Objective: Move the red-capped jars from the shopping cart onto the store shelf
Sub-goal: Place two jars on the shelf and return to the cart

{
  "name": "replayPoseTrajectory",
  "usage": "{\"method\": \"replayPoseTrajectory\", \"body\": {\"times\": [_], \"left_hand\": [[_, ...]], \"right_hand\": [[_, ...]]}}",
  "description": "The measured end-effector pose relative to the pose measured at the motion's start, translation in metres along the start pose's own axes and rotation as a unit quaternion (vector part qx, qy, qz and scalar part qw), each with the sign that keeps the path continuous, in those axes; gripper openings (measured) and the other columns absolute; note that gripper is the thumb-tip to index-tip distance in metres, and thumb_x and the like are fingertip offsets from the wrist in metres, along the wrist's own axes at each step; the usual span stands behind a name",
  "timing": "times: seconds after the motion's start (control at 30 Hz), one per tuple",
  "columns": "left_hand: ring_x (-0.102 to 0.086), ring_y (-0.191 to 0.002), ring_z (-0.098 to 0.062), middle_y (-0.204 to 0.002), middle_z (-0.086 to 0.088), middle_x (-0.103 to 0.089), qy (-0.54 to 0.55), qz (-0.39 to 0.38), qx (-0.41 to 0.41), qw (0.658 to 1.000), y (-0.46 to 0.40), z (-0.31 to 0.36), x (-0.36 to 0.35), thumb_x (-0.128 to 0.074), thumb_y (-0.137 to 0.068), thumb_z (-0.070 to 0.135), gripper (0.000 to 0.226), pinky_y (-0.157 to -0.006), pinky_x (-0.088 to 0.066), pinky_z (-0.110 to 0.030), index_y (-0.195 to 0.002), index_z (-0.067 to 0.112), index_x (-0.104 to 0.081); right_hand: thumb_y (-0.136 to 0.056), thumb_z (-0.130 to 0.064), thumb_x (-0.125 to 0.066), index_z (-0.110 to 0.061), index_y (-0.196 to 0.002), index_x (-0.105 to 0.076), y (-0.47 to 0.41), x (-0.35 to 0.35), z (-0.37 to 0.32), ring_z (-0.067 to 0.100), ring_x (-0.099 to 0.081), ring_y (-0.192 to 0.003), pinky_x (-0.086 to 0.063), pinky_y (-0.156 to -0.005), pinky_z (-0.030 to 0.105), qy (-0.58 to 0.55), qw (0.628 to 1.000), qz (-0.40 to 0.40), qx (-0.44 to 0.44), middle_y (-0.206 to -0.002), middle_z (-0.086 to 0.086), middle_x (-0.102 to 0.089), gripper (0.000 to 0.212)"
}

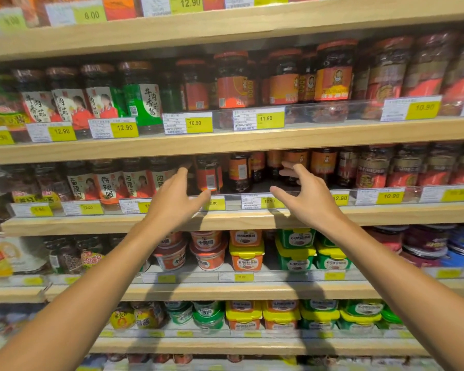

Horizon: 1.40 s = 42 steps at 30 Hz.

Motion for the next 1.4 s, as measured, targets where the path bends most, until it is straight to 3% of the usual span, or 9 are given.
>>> {"method": "replayPoseTrajectory", "body": {"times": [0.03,0.1,0.3,0.47,0.8,1.07,1.23,1.4], "left_hand": [[-0.054,-0.126,-0.03,-0.139,-0.008,-0.056,-0.001,0.027,-0.026,0.999,0.008,-0.002,0.0,-0.063,-0.091,0.048,0.062,-0.095,-0.049,-0.043,-0.139,0.013,-0.043],[-0.05,-0.134,-0.023,-0.145,-0.002,-0.052,0.035,0.076,-0.097,0.992,0.022,-0.003,0.003,-0.062,-0.093,0.04,0.06,-0.105,-0.046,-0.044,-0.145,0.018,-0.042],[-0.054,-0.126,-0.019,-0.132,-0.001,-0.061,0.017,0.099,-0.252,0.962,0.049,0.014,-0.002,-0.065,-0.093,0.024,0.043,-0.1,-0.049,-0.039,-0.135,0.016,-0.056],[-0.053,-0.128,-0.019,-0.134,-0.001,-0.06,0.009,0.054,-0.351,0.935,0.059,0.035,-0.016,-0.062,-0.094,0.03,0.043,-0.106,-0.045,-0.038,-0.134,0.014,-0.058],[-0.05,-0.131,-0.023,-0.14,-0.001,-0.055,0.049,-0.057,-0.47,0.879,0.098,0.081,-0.053,-0.053,-0.094,0.052,0.054,-0.111,-0.038,-0.043,-0.137,0.019,-0.056],[-0.036,-0.142,-0.024,-0.15,0.001,-0.046,0.073,-0.15,-0.532,0.83,0.162,0.142,-0.099,-0.034,-0.092,0.068,0.069,-0.123,-0.019,-0.049,-0.145,0.025,-0.046],[-0.027,-0.147,-0.019,-0.154,0.007,-0.038,0.087,-0.198,-0.557,0.802,0.209,0.179,-0.126,-0.029,-0.093,0.073,0.071,-0.124,-0.012,-0.048,-0.149,0.03,-0.038],[-0.018,-0.151,-0.019,-0.161,0.007,-0.028,0.079,-0.237,-0.574,0.78,0.26,0.225,-0.145,-0.017,-0.089,0.078,0.081,-0.125,-0.008,-0.046,-0.153,0.031,-0.031]], "right_hand": [[-0.092,-0.046,-0.065,-0.019,-0.145,-0.046,0.001,-0.001,0.001,0.019,-0.049,-0.132,-0.042,-0.105,0.037,-0.006,1.0,0.001,0.005,-0.141,-0.005,-0.056,0.062],[-0.092,-0.045,-0.065,-0.02,-0.145,-0.046,0.005,-0.001,0.003,0.016,-0.048,-0.133,-0.041,-0.107,0.036,-0.016,1.0,0.008,0.015,-0.14,-0.007,-0.057,0.062],[-0.095,-0.042,-0.062,-0.022,-0.148,-0.045,0.027,0.007,-0.003,0.013,-0.037,-0.141,-0.036,-0.113,0.035,0.047,0.997,0.026,0.049,-0.147,-0.005,-0.05,0.059],[-0.095,-0.045,-0.061,-0.022,-0.146,-0.045,0.054,0.02,-0.009,0.014,-0.033,-0.144,-0.035,-0.114,0.036,0.12,0.991,0.026,0.052,-0.147,-0.004,-0.048,0.058],[-0.096,-0.053,-0.056,-0.017,-0.147,-0.046,0.157,0.049,-0.008,0.02,-0.037,-0.144,-0.032,-0.118,0.041,0.255,0.967,0.014,-0.004,-0.149,-0.001,-0.048,0.063],[-0.097,-0.066,-0.043,-0.023,-0.151,-0.04,0.271,0.086,0.018,0.017,-0.027,-0.149,-0.022,-0.123,0.036,0.346,0.93,-0.024,-0.122,-0.157,-0.004,-0.039,0.07],[-0.096,-0.074,-0.032,-0.03,-0.153,-0.037,0.34,0.11,0.041,0.015,-0.017,-0.152,-0.017,-0.125,0.043,0.343,0.914,-0.028,-0.216,-0.161,-0.008,-0.031,0.072],[-0.097,-0.071,-0.034,-0.033,-0.154,-0.034,0.4,0.142,0.057,0.013,-0.013,-0.153,-0.006,-0.125,0.035,0.314,0.907,-0.015,-0.279,-0.163,-0.009,-0.026,0.069]]}}
Point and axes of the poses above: each hand's wrist, its own y-axis away from the middle knuckle, its own x-axis out of the back of the hand, z = x × y, the point moved 6 cm from there along -y, towards the middle knuckle
